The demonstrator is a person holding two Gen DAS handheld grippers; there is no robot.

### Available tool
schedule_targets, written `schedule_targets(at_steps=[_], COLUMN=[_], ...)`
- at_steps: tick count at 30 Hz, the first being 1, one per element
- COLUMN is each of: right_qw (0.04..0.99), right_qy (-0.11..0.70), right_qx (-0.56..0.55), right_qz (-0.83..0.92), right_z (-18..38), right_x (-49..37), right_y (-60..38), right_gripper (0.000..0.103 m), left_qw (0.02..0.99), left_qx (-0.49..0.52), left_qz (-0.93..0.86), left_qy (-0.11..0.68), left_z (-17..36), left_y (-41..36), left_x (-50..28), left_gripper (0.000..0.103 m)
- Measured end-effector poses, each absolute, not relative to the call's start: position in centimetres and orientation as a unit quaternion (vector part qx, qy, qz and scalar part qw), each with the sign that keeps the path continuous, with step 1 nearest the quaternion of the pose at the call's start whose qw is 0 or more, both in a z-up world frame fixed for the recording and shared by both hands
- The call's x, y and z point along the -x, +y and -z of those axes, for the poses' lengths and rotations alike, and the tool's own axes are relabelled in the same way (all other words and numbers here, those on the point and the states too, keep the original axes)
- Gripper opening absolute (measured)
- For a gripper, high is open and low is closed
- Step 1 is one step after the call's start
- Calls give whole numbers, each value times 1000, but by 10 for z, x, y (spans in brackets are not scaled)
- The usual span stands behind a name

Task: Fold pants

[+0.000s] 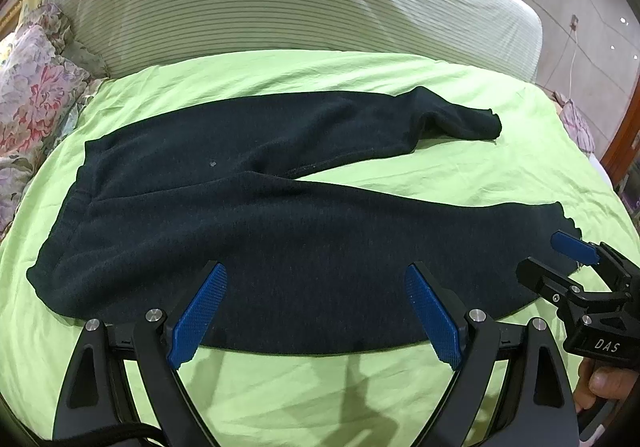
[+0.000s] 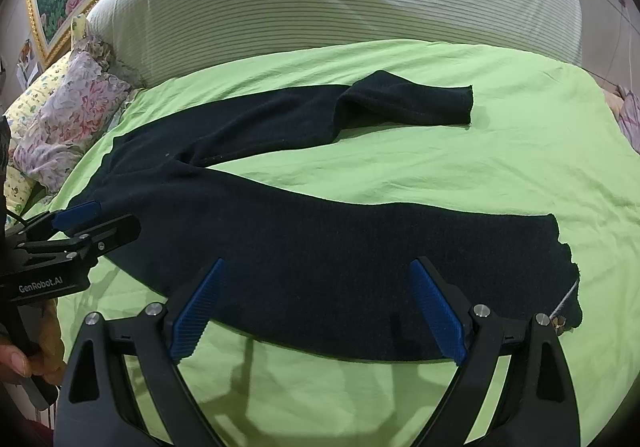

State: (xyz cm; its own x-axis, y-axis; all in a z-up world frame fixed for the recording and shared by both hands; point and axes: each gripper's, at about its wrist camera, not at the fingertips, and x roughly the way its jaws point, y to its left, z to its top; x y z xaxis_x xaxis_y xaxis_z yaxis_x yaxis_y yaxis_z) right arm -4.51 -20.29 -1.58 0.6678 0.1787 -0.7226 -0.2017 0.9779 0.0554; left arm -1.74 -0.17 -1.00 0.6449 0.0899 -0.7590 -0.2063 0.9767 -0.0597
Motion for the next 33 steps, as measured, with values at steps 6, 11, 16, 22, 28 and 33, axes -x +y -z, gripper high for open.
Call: schedule_targets(at_steps=[6,11,16,22,28,33], right_qw=[913,912,911,909,917,914], right_qy=[394,397,398,399,383,391], right_qx=[10,5,5,-34,-33,-36], right_qz=[-102,-103,-103,-113,-109,-104], right_z=[18,19,19,18,17,17], right_x=[50,51,51,50,50,46], right_y=[-204,-203,-202,-204,-210,-212], right_gripper=[92,92,92,92,92,92], left_qw=[903,902,902,900,899,894], left_qx=[71,73,71,71,72,73], left_qz=[-82,-80,-78,-73,-67,-57], left_qy=[415,418,419,424,428,439], left_z=[11,13,14,17,19,24], left_y=[-2,-1,-1,-2,-2,-2], left_x=[18,17,15,14,10,5], left_gripper=[92,92,92,92,92,92])
